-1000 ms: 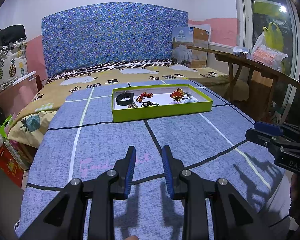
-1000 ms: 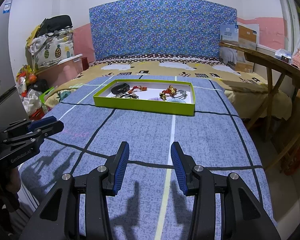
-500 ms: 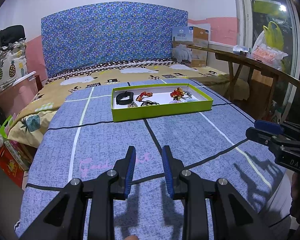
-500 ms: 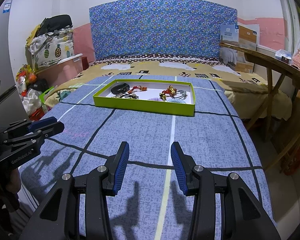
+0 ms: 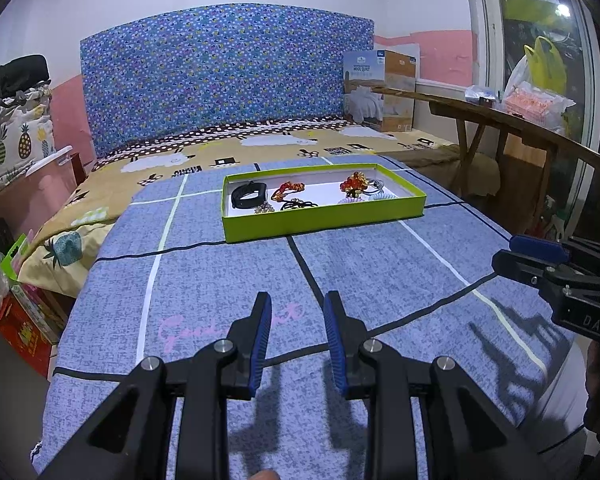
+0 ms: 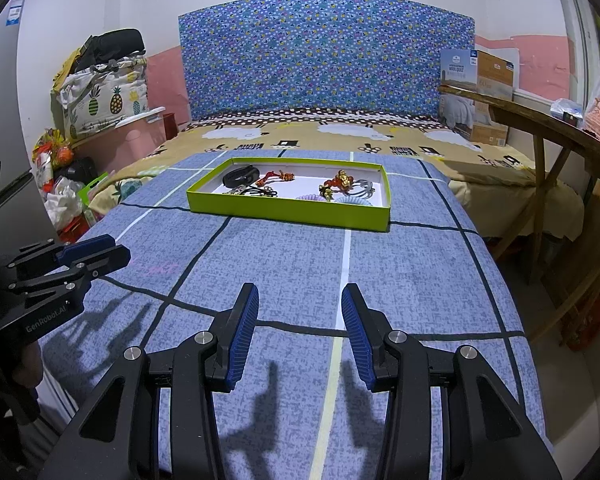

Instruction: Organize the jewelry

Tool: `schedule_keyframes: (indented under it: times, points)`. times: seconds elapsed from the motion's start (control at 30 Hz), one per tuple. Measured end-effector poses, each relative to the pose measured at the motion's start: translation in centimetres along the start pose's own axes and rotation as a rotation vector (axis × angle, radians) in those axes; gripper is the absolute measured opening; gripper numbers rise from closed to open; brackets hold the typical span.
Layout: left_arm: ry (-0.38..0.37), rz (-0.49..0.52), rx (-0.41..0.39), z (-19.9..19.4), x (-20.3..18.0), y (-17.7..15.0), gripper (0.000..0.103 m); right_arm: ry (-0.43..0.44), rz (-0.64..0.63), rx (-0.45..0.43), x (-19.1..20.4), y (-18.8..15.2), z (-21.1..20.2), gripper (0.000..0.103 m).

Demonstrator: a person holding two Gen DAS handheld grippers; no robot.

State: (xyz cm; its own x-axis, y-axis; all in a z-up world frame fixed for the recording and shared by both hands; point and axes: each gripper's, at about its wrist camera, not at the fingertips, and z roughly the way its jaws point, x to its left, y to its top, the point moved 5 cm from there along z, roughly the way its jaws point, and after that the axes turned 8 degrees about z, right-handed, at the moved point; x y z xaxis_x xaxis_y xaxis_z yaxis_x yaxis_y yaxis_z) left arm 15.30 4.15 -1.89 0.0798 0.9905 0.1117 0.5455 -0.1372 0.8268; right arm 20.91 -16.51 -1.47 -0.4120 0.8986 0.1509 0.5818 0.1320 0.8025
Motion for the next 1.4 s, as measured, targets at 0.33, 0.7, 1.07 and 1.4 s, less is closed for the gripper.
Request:
schedule_keyframes:
  times: [0.33, 0.7, 1.07, 1.4]
  points:
    - [0.005, 0.005, 0.000, -0.09, -0.08, -0.04, 0.028, 0.000, 0.000, 0.001, -0.06, -0.02, 0.05, 0.044]
    - [0.006, 0.006, 0.009, -0.04, -0.03, -0.23, 0.028, -0.002, -0.001, 0.002, -0.03, 0.00, 0.05, 0.044]
    - [0.019, 0.019, 0.033, 0.44, -0.56, -0.35, 0.028, -0.002, 0.001, 0.004, -0.13, -0.29, 0.20, 0.044]
    - [0.026, 0.026, 0.029, 0.36, -0.84, -0.37, 0.028, -0.003, 0.000, 0.004, -0.14, -0.28, 0.19, 0.044]
